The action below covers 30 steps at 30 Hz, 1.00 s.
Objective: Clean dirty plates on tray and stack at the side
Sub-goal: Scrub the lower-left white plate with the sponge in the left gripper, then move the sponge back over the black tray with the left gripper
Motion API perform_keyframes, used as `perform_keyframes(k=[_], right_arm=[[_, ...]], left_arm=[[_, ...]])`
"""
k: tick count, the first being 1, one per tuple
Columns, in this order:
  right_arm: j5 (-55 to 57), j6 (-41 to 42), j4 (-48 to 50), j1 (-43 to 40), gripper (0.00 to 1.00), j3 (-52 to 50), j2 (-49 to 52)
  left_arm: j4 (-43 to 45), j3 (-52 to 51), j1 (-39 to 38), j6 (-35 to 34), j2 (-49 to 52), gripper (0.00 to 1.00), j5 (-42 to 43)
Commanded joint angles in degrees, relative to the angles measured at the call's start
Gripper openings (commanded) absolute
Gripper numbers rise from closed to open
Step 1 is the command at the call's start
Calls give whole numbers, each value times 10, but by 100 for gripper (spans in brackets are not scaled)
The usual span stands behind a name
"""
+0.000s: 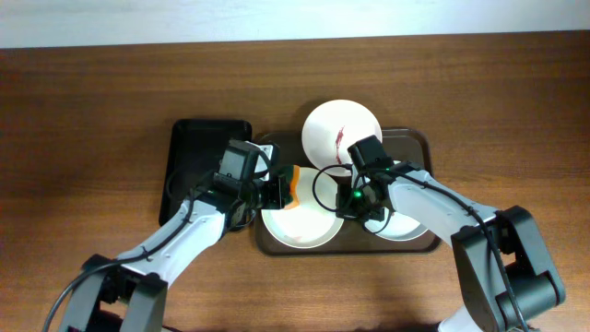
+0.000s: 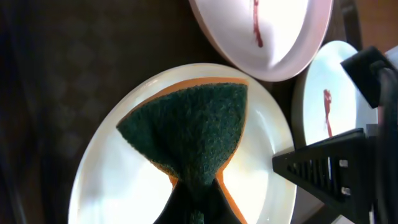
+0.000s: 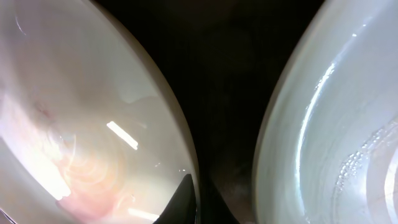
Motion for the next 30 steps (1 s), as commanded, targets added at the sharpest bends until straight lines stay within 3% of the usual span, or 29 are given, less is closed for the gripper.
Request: perform_keyframes(k=[1, 7, 14, 23, 27, 29, 30], right_arm=[[20, -1, -9, 6, 5, 2, 10], [20, -1, -14, 6, 5, 2, 10], [20, -1, -14, 6, 5, 2, 10], [20, -1, -16, 6, 5, 2, 10], [20, -1, -16, 6, 5, 2, 10], [20, -1, -16, 6, 16, 2, 10], [20, -1, -16, 6, 31, 2, 10]], left_arm=[[26, -5, 0, -9, 48, 0, 72], [93, -5, -16, 3, 106, 0, 159], [57, -5, -27, 3, 129, 0, 65], [57, -3, 35, -7, 66, 0, 62], [57, -3, 33, -1, 36, 0, 112], [54, -3, 32, 20, 27, 0, 156], [48, -3, 32, 33, 20, 0, 172]])
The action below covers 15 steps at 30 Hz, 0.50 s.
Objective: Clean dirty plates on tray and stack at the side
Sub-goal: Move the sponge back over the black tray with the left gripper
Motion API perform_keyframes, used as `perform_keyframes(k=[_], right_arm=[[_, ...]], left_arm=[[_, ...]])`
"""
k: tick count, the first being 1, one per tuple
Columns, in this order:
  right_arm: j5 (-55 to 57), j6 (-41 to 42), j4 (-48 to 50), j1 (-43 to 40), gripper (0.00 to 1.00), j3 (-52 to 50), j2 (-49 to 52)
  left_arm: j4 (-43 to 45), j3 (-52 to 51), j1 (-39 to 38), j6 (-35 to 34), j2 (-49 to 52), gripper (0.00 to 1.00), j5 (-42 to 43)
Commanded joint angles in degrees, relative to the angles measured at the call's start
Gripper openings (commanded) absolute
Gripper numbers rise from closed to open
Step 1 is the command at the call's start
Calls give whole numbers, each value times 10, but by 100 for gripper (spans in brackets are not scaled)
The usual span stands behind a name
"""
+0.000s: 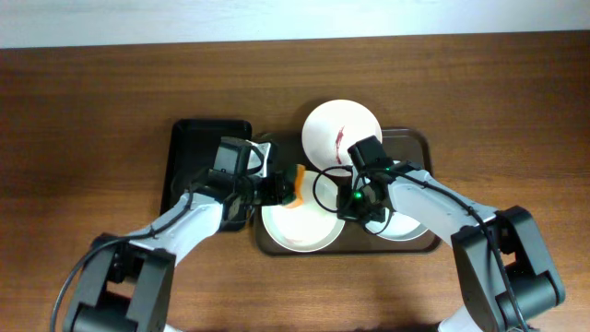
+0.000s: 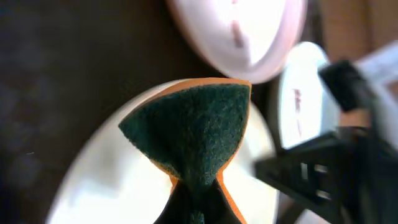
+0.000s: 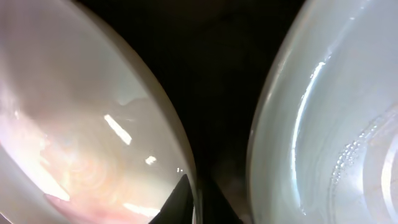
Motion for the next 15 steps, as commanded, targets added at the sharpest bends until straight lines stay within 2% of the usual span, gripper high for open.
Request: perform_keyframes(k=[1, 4, 6, 8, 9, 12, 15], right_arm=[[20, -5, -2, 5, 37, 0, 10], [20, -5, -2, 6, 37, 0, 10], [19, -5, -2, 6, 33, 0, 10], [19, -5, -2, 6, 24, 0, 10], [19, -5, -2, 6, 15, 0, 10], [9, -5, -2, 6, 4, 0, 10], [9, -5, -1, 6, 4, 0, 10]], left_arm=[[-10, -3, -2, 42, -32, 0, 62], [-19, -3, -1, 67, -51, 0, 44], [-38, -3, 2, 73, -66, 0, 3], [-64, -3, 11, 88, -85, 0, -49], [-79, -2, 19, 102, -96, 0, -72], [-109, 3, 44, 111, -124, 0, -120], [-116, 5, 73, 111, -141, 0, -140]])
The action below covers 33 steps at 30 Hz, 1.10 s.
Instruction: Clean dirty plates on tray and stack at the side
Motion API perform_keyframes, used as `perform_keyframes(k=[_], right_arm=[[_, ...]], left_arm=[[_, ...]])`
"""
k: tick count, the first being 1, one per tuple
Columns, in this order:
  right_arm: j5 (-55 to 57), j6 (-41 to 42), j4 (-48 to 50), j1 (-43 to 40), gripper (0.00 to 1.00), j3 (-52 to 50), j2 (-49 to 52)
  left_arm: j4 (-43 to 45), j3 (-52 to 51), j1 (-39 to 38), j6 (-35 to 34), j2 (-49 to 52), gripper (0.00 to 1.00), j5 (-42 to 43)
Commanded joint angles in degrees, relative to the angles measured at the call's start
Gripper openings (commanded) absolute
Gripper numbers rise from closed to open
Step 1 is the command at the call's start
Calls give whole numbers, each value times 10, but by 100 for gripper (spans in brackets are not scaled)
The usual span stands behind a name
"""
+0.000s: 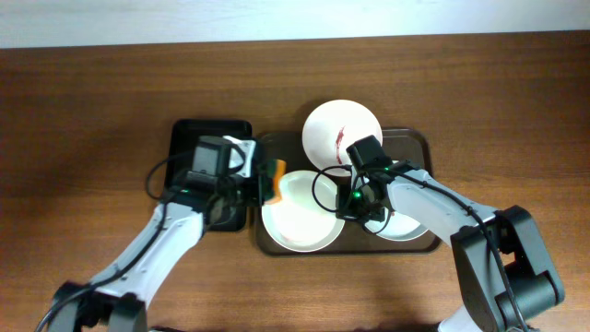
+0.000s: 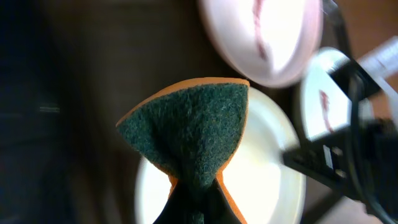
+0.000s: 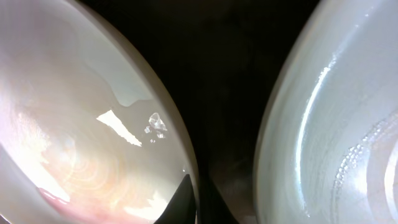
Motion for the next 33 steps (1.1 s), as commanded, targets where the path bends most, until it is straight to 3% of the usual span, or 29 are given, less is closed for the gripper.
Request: perform_keyframes(k=[1, 9, 22, 29, 30, 31, 32, 33], right_arm=[[5, -6, 2, 3, 4, -4, 9], [6, -28, -7, 3, 4, -1, -17], [162, -69, -62, 3, 4, 27, -158], [273, -89, -122, 3, 4, 69, -180], [279, -104, -124, 3, 4, 76, -180], [283, -118, -127, 3, 4, 82, -180], [289, -128, -130, 3, 4, 87, -180], [306, -138, -136, 6, 4, 94, -180]], left_arm=[[-6, 5, 41, 27, -32, 0, -59], [-61, 3, 89, 72, -19, 0, -169], [-43, 3, 89, 112, 88, 0, -188], [-30, 3, 85, 202, 96, 0, -183], [-30, 3, 85, 202, 96, 4, -183], [-30, 3, 85, 202, 96, 21, -183], [-30, 3, 85, 202, 96, 48, -183], [-30, 3, 85, 202, 96, 65, -184]])
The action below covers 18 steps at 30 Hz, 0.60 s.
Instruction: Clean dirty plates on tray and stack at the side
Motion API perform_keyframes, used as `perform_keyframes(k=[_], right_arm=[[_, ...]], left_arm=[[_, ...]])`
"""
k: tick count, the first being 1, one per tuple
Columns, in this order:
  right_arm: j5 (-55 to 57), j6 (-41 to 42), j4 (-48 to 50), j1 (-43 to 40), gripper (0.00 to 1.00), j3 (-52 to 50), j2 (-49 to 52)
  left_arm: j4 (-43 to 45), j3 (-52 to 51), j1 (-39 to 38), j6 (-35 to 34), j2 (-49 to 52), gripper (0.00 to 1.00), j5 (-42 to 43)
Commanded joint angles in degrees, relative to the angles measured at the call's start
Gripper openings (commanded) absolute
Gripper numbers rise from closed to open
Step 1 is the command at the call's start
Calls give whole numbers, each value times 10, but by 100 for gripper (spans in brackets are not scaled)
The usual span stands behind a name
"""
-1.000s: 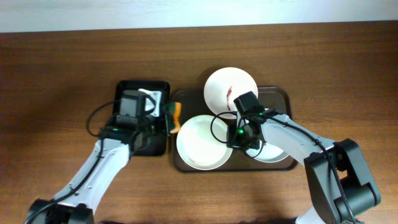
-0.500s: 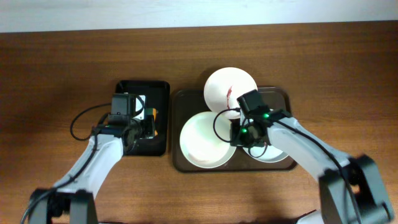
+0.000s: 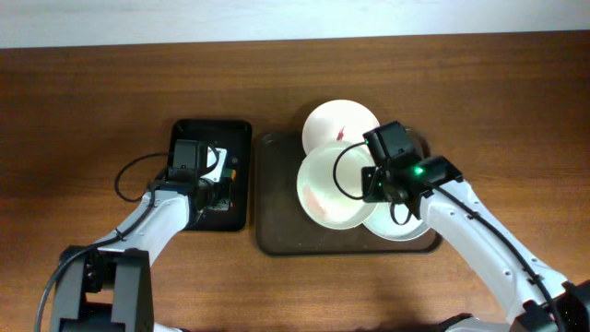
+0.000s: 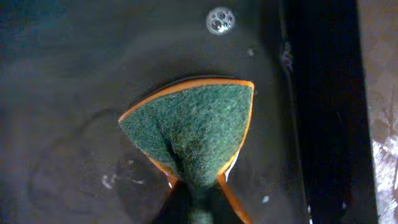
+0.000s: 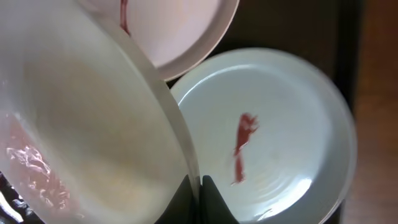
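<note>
My right gripper (image 5: 198,186) is shut on the rim of a white plate (image 5: 81,118). It holds that plate (image 3: 330,189) tilted above the brown tray (image 3: 277,221). The plate shows faint pink smears. Below it lie a plate with a red streak (image 5: 267,137) and a second streaked plate (image 3: 339,122) at the tray's back edge. My left gripper (image 4: 193,208) is shut on a green and orange sponge (image 4: 193,134). The sponge is down in the black basin (image 3: 235,134), over wet, bubbly liquid.
The black basin stands just left of the brown tray. Wooden table (image 3: 92,111) surrounds both. The right arm (image 3: 461,231) crosses the tray's right side and covers most of the front right plate (image 3: 406,231).
My left gripper has moved left with the sponge, from the tray's left edge into the black basin. My right gripper has lifted the plate and shifted it right, over the other two plates.
At first the sponge rested on the front left plate while my right gripper pinched that plate's rim. Then the sponge was at the plate's left edge, then clear of it. Now the sponge is in the basin and the plate is held up off the tray.
</note>
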Motion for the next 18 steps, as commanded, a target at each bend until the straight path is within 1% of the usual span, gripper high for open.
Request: perform_keyframes(k=[1, 2, 3, 5, 11, 18], right_arm=[[84, -44, -16, 11, 4, 36, -14], [110, -45, -21, 19, 4, 42, -14], [134, -54, -26, 29, 4, 49, -14], [168, -72, -28, 52, 4, 58, -14], [263, -74, -23, 127, 4, 64, -14], [356, -74, -12, 172, 4, 64, -14]], left_arm=[[2, 3, -1, 23, 6, 77, -2], [2, 3, -1, 23, 6, 95, -2], [6, 3, 0, 23, 6, 100, -4], [14, 3, 0, 23, 6, 100, -4], [57, 3, 0, 23, 6, 99, -4], [68, 3, 0, 23, 6, 100, -4]])
